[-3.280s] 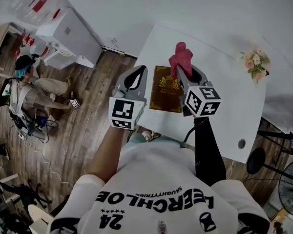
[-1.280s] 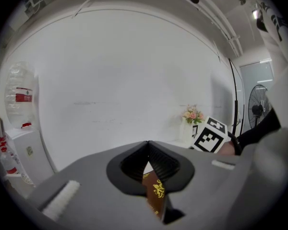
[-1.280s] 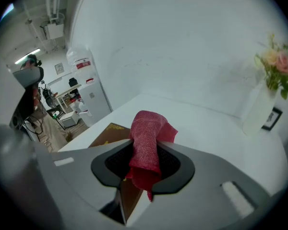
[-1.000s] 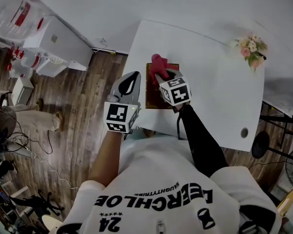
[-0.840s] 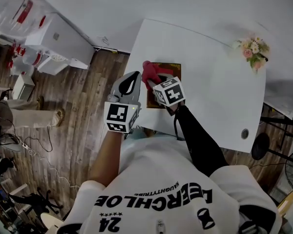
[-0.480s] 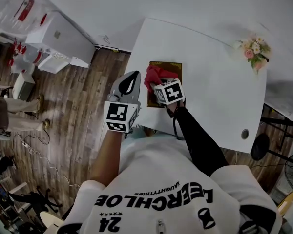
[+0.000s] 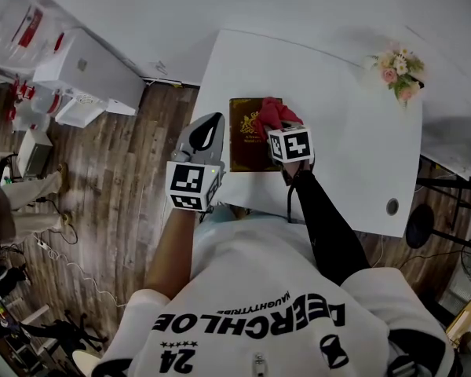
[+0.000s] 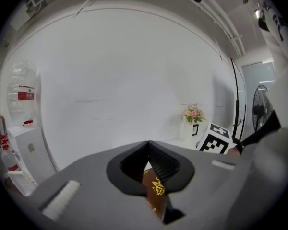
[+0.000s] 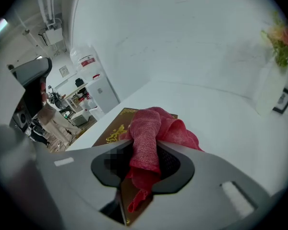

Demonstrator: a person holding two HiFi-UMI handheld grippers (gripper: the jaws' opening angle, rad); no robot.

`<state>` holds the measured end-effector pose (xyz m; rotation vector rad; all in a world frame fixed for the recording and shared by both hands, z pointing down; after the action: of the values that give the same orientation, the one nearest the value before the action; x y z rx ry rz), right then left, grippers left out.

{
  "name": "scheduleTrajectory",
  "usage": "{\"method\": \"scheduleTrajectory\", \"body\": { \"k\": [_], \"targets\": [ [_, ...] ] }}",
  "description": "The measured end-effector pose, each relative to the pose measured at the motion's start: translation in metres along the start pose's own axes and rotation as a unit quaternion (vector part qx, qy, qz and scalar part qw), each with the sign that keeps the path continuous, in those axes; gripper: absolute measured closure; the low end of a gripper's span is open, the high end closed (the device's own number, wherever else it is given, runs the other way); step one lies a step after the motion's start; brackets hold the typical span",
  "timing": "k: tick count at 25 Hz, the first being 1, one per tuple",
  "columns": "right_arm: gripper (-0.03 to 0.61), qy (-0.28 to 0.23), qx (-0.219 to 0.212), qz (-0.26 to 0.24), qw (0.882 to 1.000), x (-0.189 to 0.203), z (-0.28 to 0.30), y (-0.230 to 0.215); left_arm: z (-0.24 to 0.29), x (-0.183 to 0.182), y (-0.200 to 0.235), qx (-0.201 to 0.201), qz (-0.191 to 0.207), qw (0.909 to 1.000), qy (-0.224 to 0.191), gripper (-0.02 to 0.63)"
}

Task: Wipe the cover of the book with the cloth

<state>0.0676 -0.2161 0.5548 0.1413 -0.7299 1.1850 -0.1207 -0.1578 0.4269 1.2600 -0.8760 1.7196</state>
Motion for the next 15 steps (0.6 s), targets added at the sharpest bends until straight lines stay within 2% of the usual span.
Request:
{"method": "scheduleTrajectory", "body": {
  "k": [7,11,15],
  "targets": [
    [0.477,-0.022,0.032,0.003,0.999,-0.001,-0.010,-0.008,-0.003,0.001,-0.001,0.007,0.002,1.0000,-0.001,0.557],
    [0.477,-0.068,-0.007,-0.035,0.997,-0.014,-0.017,0.019,-0.009,0.001,0.004,0.009,0.001,1.0000,-0.004,0.557],
    [0.477,-0.061,-0.059,-0.064,0.994,-0.016,-0.011,0.062,-0.018,0.002,0.014,0.010,-0.002,0.9999,-0.007,0.557]
  ]
}}
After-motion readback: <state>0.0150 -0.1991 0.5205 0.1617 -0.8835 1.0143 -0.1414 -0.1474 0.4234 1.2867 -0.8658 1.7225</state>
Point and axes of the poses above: the fingertips, and each gripper's own axes: z forward along the fingers, y to its left, x out of its underside, the point moved 7 cm from there along -z, backward along the fingers, and after that the axes turned 5 degrees about z, right-handed, at the moved point
